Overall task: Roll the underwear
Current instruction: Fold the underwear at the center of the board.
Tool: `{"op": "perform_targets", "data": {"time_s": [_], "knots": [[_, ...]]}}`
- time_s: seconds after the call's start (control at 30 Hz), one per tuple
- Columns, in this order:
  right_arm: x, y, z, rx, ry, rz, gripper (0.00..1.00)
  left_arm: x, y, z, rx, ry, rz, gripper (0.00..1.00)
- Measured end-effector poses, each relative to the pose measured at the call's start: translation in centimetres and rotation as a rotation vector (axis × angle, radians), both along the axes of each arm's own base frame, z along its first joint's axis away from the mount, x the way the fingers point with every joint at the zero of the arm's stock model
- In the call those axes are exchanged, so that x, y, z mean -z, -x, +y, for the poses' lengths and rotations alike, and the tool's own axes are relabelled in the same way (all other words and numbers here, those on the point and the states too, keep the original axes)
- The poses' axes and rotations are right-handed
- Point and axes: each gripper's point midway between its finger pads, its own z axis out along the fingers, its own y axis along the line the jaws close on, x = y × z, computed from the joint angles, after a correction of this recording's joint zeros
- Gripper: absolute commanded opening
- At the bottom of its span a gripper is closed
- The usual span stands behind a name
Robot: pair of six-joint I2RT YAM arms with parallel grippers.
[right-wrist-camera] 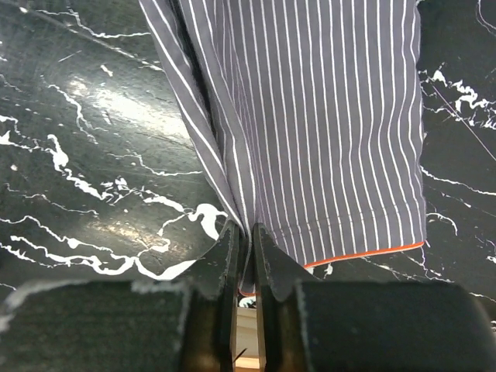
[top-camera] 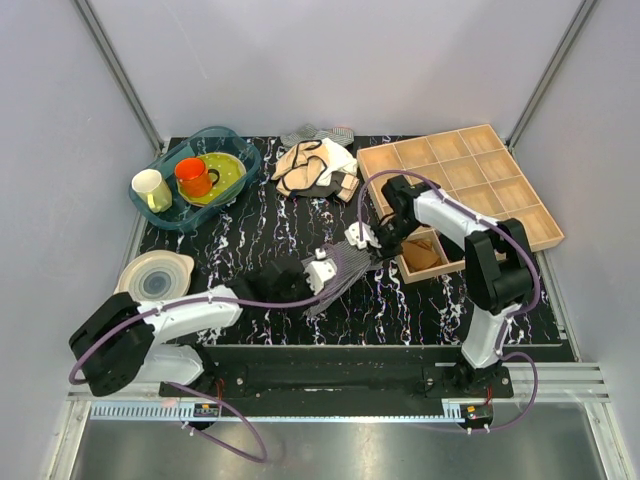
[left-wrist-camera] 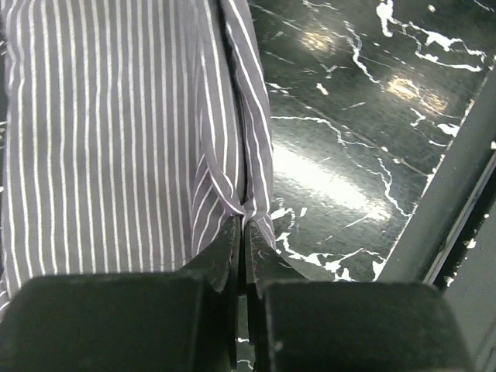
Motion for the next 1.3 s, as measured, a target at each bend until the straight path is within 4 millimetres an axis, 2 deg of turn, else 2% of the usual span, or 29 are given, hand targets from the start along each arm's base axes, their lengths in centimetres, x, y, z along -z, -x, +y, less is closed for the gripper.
{"op": "perform_targets", "data": {"time_s": [0.3, 0.5, 0.67, 0.8, 1.0, 1.03, 1.13, 1.17, 1.23, 1.27, 1.3], "knots": [[1.0, -2.7, 1.0, 0.089, 0.042, 0.093, 0.02, -1.9, -3.8, 2.0, -0.135, 0.088, 0.071, 0.00], [0.2, -5.0, 2.0, 0.158, 0.047, 0.116, 0.03, -3.4, -7.3, 2.7, -0.210, 0.106, 0.070, 0.00], [-0.1, -7.3, 2.9, 0.220, 0.048, 0.126, 0.04, -2.4, -9.5, 4.3, -0.289, 0.081, 0.104, 0.00], [0.8, -8.0, 3.1, 0.273, 0.071, 0.162, 0.09, -1.0, -10.4, 5.4, -0.338, 0.043, 0.157, 0.00], [2.0, -8.7, 3.2, 0.377, 0.106, 0.194, 0.15, -0.2, -11.8, 5.8, -0.386, 0.029, 0.193, 0.00], [2.1, -9.0, 3.3, 0.399, 0.107, 0.189, 0.21, -0.1, -11.9, 5.9, -0.392, 0.026, 0.197, 0.03], [2.1, -10.2, 4.0, 0.476, 0.103, 0.163, 0.27, 0.4, -12.4, 6.2, -0.415, 0.011, 0.210, 0.10], [2.1, -10.7, 4.3, 0.503, 0.100, 0.152, 0.32, 0.5, -12.5, 6.3, -0.422, 0.005, 0.218, 0.18], [2.0, -11.3, 5.0, 0.555, 0.090, 0.142, 0.38, 0.9, -12.8, 6.5, -0.435, -0.011, 0.227, 0.21], [1.9, -11.6, 5.2, 0.577, 0.084, 0.141, 0.44, 1.1, -13.0, 6.6, -0.448, -0.018, 0.235, 0.29], [1.8, -11.9, 5.4, 0.603, 0.080, 0.142, 0.46, 1.2, -13.1, 6.7, -0.459, -0.022, 0.240, 0.32]]}}
